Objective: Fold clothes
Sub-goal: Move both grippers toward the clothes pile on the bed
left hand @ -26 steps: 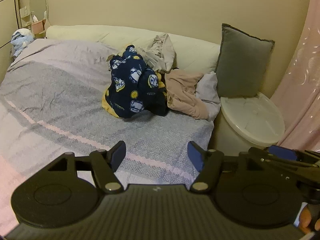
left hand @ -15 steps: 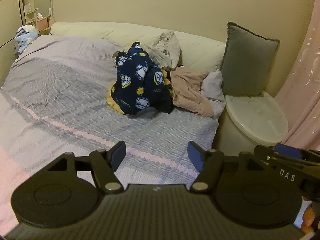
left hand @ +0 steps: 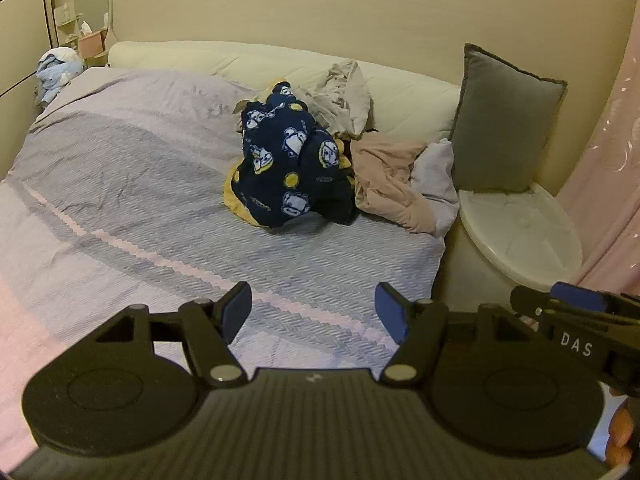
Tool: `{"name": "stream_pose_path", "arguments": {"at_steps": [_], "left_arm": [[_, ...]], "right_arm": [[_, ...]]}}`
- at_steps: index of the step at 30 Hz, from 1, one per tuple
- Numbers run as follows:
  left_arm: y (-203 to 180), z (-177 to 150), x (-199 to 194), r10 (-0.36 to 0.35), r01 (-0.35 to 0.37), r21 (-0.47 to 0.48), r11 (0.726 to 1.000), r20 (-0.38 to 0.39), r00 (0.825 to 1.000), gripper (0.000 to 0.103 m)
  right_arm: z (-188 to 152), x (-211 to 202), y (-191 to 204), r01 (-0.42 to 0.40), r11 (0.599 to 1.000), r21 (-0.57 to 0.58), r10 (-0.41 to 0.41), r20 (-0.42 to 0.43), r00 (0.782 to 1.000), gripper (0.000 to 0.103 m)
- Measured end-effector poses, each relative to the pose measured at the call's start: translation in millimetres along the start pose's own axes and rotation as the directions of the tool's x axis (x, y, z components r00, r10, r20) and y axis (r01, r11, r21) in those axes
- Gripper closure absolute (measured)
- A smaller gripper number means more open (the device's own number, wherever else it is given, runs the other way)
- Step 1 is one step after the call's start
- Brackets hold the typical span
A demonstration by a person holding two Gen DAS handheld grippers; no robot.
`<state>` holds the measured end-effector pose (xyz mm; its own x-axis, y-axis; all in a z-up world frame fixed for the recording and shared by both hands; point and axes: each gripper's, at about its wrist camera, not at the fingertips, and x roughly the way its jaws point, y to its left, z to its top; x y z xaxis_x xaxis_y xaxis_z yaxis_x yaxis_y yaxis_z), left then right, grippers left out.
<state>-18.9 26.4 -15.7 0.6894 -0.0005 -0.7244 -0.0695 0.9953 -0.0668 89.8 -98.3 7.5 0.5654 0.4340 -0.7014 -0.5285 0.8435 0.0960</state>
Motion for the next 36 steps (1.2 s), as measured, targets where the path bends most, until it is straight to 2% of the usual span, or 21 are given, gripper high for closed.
{"name": "stream_pose_path", "arguments": {"at_steps": [24,36], "left_arm": [[19,19,1,0.033,-0.034,-0.05,0.998,-0.022,0.999,0.038],[38,14,12,0.047,-0.052,-0.087,0.995,-0.053,0.997,0.038]], "right_arm": [[10,15,20,0.004,0.999,-0.032,-0.004,-0.015,1.0,0.055],[5,30,23,0.019,0.999,-0.031,-0.02,-0.051,0.999,0.055]]}}
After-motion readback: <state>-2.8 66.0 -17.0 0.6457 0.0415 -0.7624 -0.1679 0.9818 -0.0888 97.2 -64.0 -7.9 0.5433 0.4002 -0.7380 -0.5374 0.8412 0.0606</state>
